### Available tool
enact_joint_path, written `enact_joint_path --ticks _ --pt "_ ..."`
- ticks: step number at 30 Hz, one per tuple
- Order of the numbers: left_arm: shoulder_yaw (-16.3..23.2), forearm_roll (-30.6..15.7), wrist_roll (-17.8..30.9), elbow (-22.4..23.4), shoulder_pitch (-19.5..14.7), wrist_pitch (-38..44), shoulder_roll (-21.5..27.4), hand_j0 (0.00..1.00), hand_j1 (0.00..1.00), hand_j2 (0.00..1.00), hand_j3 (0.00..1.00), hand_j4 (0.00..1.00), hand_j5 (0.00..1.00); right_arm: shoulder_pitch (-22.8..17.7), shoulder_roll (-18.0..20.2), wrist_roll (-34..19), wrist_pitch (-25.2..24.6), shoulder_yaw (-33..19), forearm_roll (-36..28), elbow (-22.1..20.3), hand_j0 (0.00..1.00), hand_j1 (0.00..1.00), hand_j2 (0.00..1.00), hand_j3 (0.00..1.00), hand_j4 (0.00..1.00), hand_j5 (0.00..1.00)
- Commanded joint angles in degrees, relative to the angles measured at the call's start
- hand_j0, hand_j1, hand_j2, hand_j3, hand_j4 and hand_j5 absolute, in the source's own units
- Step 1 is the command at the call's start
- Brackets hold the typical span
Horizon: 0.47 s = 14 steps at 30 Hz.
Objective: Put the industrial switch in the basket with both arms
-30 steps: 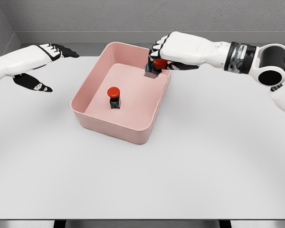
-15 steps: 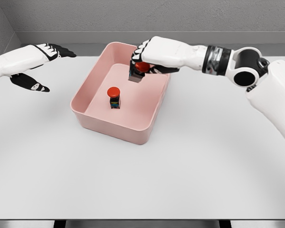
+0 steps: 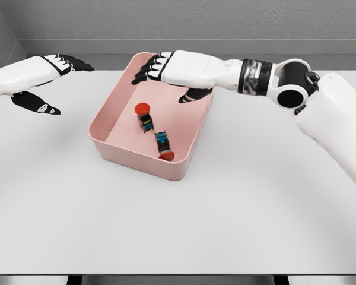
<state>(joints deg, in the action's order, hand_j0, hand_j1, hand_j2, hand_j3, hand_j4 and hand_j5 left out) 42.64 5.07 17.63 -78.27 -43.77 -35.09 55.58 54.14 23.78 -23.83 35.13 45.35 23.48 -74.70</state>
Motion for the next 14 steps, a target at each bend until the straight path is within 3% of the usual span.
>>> enact_joint_path --ticks 1,3,9,14 --pt "-0.10 -0.42 0.04 0.05 0.00 0.09 0.06 1.00 1.00 1.00 1.00 1.00 1.00 0.00 2.85 0.10 -0.13 -0.26 -0.71 -0.18 1.00 1.00 1.00 1.00 1.00 1.00" --pt "-0.10 -0.50 -0.05 0.49 0.00 0.09 0.06 1.00 1.00 1.00 1.00 1.00 1.00 -0.18 6.18 0.37 -0.13 -0.52 -0.80 -0.18 1.00 1.00 1.00 1.00 1.00 1.00" --pt "-0.01 -0.59 -0.05 0.49 0.00 0.09 0.15 1.00 1.00 1.00 1.00 1.00 1.00 -5.97 14.36 0.45 -0.13 -7.99 -0.98 -0.18 1.00 1.00 1.00 1.00 1.00 1.00" --pt "-0.10 -0.68 -0.05 0.49 0.00 0.09 0.41 1.00 1.00 1.00 1.00 1.00 1.00 -13.27 17.70 0.63 -0.13 -15.11 -1.06 0.87 1.00 1.00 1.00 1.00 1.00 1.00"
